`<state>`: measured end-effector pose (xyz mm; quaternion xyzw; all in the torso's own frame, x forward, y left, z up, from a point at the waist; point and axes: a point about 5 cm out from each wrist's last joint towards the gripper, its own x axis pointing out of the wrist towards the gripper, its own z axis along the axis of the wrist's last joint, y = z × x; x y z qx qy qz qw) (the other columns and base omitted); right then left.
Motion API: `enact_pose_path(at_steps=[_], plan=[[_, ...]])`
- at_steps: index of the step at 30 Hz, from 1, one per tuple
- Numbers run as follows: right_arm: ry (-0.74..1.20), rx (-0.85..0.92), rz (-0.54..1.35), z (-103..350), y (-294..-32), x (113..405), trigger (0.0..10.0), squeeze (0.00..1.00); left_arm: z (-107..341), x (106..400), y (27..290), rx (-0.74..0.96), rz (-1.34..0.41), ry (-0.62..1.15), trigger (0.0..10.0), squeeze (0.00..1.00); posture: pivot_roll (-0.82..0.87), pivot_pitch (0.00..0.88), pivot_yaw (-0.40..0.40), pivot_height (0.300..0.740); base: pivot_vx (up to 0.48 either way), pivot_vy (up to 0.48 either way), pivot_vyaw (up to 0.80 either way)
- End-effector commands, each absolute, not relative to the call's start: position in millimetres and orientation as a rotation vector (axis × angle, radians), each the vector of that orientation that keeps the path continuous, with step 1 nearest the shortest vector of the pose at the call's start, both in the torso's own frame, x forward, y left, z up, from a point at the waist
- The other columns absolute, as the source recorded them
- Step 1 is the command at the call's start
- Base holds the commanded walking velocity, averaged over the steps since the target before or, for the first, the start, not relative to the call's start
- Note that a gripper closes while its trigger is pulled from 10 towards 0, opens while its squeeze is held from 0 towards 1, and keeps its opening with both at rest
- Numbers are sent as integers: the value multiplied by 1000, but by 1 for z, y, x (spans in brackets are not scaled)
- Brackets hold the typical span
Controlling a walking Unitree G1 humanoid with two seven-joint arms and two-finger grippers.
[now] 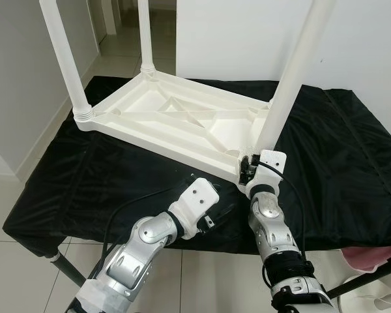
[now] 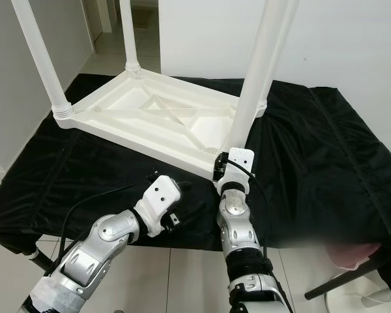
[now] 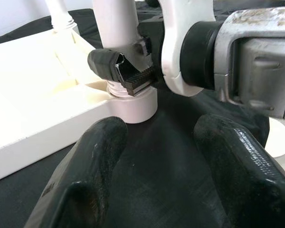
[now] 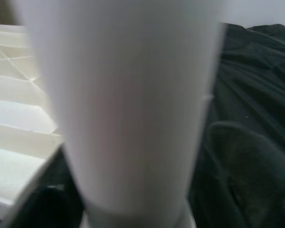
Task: Building children table
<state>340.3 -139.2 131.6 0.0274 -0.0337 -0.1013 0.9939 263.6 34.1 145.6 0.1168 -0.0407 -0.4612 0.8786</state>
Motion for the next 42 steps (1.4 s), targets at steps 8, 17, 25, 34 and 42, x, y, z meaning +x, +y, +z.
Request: enact_pose_path(at_steps=[8, 17, 25, 34, 42], plan=[[-153, 34, -144, 137, -153, 326, 10000, 0, 141, 261, 34, 243, -956, -79, 10000, 0, 5, 0, -43, 740, 0, 0, 0], [-143, 10, -106, 124, -156, 305, 10000, 0, 139, 263, 39, 278, -936, -104, 10000, 0, -7, 0, -46, 740, 0, 0, 0], [-139, 23, -86, 122, -157, 300, 10000, 0, 139, 266, 42, 280, -919, -107, 10000, 0, -9, 0, -47, 740, 0, 0, 0], [-146, 20, -84, 125, -159, 303, 10000, 0, 137, 265, 42, 286, -917, -112, 10000, 0, -9, 0, -44, 740, 0, 0, 0], [-165, 14, -149, 134, -172, 318, 10000, 0, 140, 271, 43, 299, -894, -130, 10000, 0, -12, 0, -51, 740, 0, 0, 0]])
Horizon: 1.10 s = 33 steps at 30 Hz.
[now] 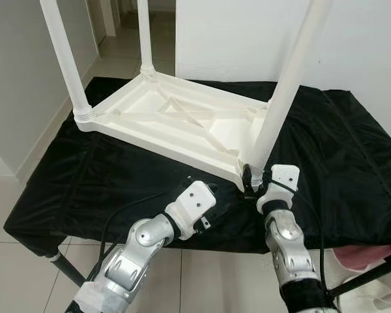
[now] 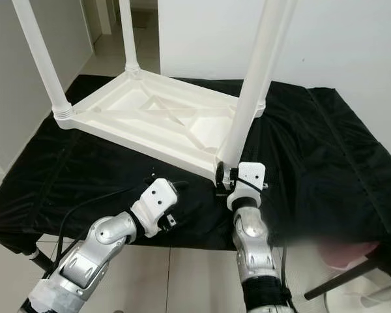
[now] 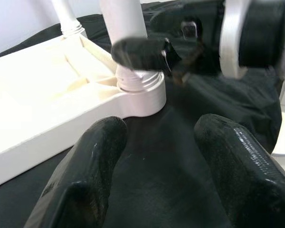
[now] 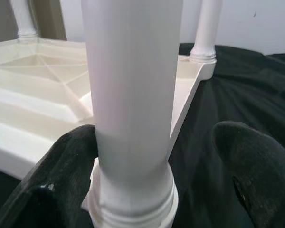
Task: Building children table
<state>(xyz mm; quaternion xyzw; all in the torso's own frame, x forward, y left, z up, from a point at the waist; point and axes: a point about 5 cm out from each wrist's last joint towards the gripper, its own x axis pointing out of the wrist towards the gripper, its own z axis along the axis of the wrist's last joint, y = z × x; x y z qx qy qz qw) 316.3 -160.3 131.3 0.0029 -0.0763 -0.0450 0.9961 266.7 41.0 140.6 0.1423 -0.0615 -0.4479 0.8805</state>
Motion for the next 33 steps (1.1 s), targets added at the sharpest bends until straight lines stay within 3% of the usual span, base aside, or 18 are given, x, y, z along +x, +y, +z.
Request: enact_pose_path(at_steps=[1, 7, 8, 10, 17, 33], plan=[[-170, 10, -164, 135, -174, 319, 10000, 0, 141, 272, 43, 298, -890, -133, 10000, 0, -18, 0, -46, 740, 0, 0, 0], [-162, -4, -190, 134, -179, 317, 10000, 0, 141, 271, 43, 296, -892, -134, 10000, 0, -19, 0, -46, 740, 0, 0, 0], [-140, -6, -255, 128, -193, 312, 10000, 0, 141, 270, 43, 294, -892, -134, 10000, 0, -24, 0, -45, 740, 0, 0, 0], [-140, -6, -255, 128, -193, 312, 10000, 0, 141, 270, 43, 294, -892, -134, 10000, 0, -24, 0, -45, 740, 0, 0, 0], [-115, -25, -469, 122, -233, 298, 10000, 0, 139, 268, 44, 287, -894, -126, 10000, 0, -32, 15, -39, 740, 0, 0, 0], [-108, -31, -618, 120, -261, 289, 10000, 0, 141, 272, 46, 290, -881, -126, 10000, 0, -16, 53, -33, 740, 0, 0, 0]])
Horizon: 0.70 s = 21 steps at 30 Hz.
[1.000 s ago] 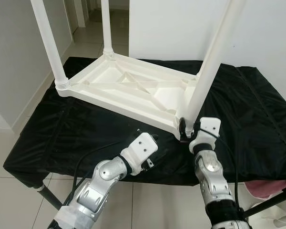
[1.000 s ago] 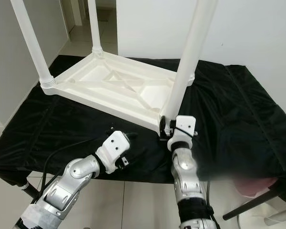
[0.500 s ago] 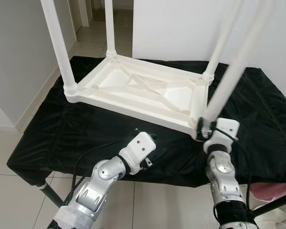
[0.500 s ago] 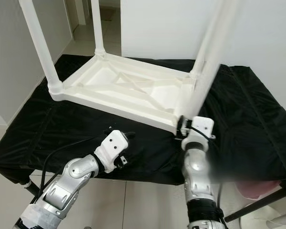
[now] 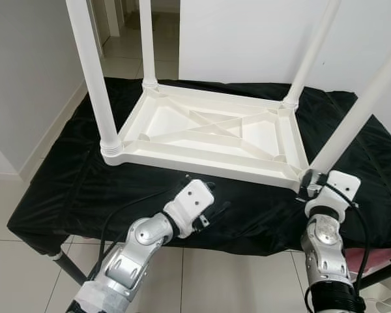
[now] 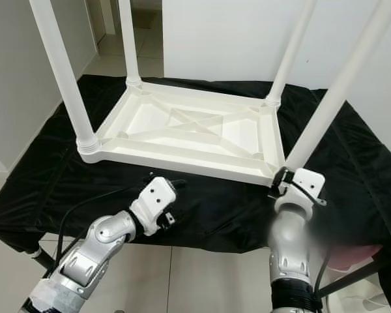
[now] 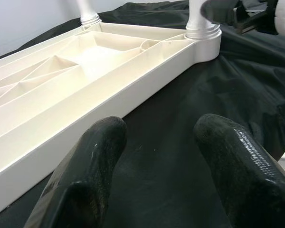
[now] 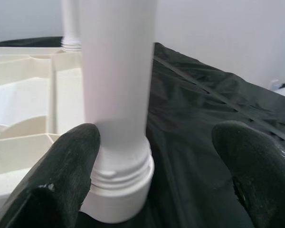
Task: Building children table
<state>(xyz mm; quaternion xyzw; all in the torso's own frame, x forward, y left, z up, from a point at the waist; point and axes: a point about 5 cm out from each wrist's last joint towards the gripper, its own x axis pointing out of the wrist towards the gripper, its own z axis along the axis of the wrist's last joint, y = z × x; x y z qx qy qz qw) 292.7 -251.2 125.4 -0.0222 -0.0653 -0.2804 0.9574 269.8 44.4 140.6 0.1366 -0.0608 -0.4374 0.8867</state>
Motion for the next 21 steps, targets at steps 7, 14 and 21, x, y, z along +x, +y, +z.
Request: enact_pose_path(at_steps=[7, 14, 21], plan=[[-145, -20, -457, 123, -226, 296, 10000, 0, 141, 272, 51, 295, -858, -125, 10000, 0, 4, 60, -34, 740, 0, 0, 0], [-131, 28, -362, 115, -196, 297, 10000, 0, 141, 282, 61, 328, -771, -122, 10000, 0, 23, 70, -29, 740, 0, 0, 0], [-125, 35, -362, 114, -196, 299, 10000, 0, 143, 300, 64, 354, -677, -124, 10000, 0, 25, 66, -21, 740, 0, 0, 0]])
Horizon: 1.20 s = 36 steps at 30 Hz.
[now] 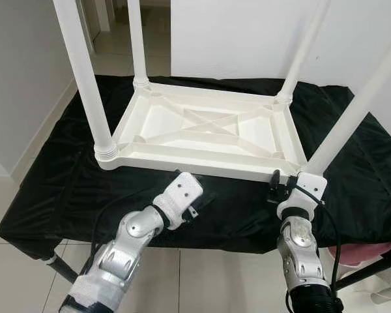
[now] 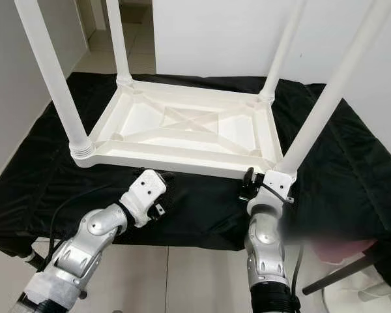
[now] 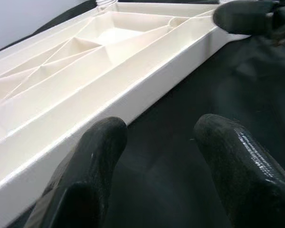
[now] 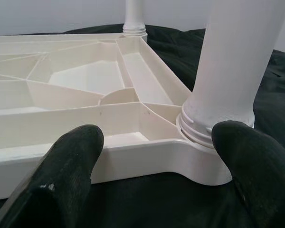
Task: Building children table
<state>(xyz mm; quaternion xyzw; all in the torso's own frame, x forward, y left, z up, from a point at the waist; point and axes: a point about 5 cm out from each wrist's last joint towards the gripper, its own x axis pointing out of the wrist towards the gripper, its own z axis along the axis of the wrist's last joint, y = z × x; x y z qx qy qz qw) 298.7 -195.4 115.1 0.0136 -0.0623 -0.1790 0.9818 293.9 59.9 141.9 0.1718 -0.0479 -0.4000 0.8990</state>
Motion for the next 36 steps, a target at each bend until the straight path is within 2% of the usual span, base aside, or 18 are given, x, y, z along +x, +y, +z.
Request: enact_pose_path(at_steps=[1, 13, 17, 20, 23, 30, 36], plan=[[-127, 33, -363, 114, -197, 299, 10000, 0, 144, 307, 65, 371, -648, -121, 10000, 0, 23, 63, -19, 740, 0, 0, 0], [-144, 25, -433, 118, -216, 298, 10000, 0, 149, 332, 73, 404, -585, -108, 10000, 0, 6, 55, -7, 740, 0, 0, 0], [-151, 23, -502, 120, -227, 296, 10000, 0, 150, 342, 74, 401, -567, -97, 10000, 0, 2, 51, -4, 740, 0, 0, 0], [-113, 3, -625, 113, -244, 290, 10000, 0, 153, 356, 76, 425, -509, -78, 10000, 0, -1, 44, 1, 740, 0, 0, 0], [-104, 3, -651, 112, -248, 289, 10000, 0, 154, 360, 75, 442, -491, -70, 10000, 0, -2, 44, 0, 740, 0, 0, 0], [-95, 12, -658, 111, -254, 290, 10000, 0, 153, 369, 73, 489, -487, -44, 10000, 0, -6, 41, 6, 740, 0, 0, 0], [-119, 36, -531, 115, -236, 299, 10000, 0, 149, 377, 77, 558, -478, 4, 10000, 0, -10, 39, 10, 740, 0, 0, 0]])
